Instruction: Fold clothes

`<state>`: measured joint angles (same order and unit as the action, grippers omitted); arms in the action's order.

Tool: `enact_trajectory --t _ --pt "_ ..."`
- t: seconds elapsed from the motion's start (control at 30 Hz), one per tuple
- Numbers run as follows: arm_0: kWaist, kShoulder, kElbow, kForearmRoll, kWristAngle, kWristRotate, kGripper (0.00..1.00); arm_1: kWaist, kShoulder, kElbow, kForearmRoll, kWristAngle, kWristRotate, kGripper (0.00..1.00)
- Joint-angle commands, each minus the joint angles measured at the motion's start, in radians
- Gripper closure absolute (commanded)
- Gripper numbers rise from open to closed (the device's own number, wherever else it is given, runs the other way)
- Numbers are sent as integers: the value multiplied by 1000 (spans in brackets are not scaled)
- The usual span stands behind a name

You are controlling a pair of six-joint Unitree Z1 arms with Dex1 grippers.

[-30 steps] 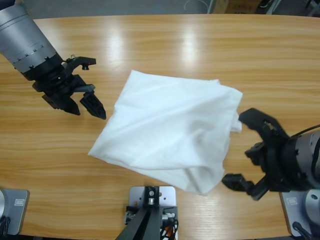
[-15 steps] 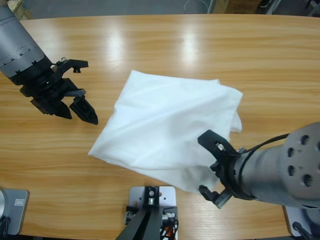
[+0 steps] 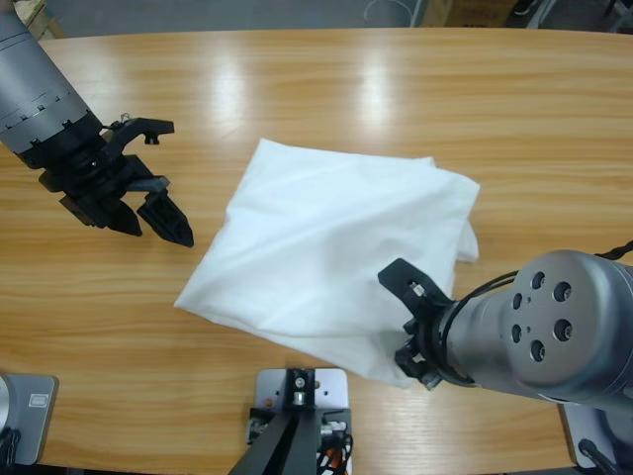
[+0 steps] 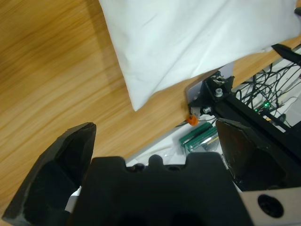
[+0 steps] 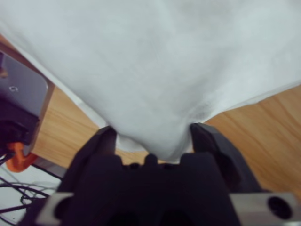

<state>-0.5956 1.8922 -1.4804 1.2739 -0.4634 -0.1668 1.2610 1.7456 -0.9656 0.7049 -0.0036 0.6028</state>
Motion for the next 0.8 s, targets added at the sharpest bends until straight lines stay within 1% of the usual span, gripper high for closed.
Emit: enact_trajectory --t 0.03,0.17,0.3,0.53,0.73,0.8 --pt "-5 12 29 10 12 10 0 12 14 23 10 -31 -28 1000" --pt "-5 18 26 10 12 12 0 12 7 22 46 -9 -56 1000" --pt "-4 21 26 10 12 13 0 12 4 -18 147 -29 -64 1000" --pt "-4 27 25 10 12 20 0 12 -14 -169 367 -157 -82 1000" --pt "-2 28 26 10 12 24 0 12 48 -286 454 -218 -132 1000" --pt "1 28 28 10 12 26 0 12 66 -319 489 -251 -147 1000"
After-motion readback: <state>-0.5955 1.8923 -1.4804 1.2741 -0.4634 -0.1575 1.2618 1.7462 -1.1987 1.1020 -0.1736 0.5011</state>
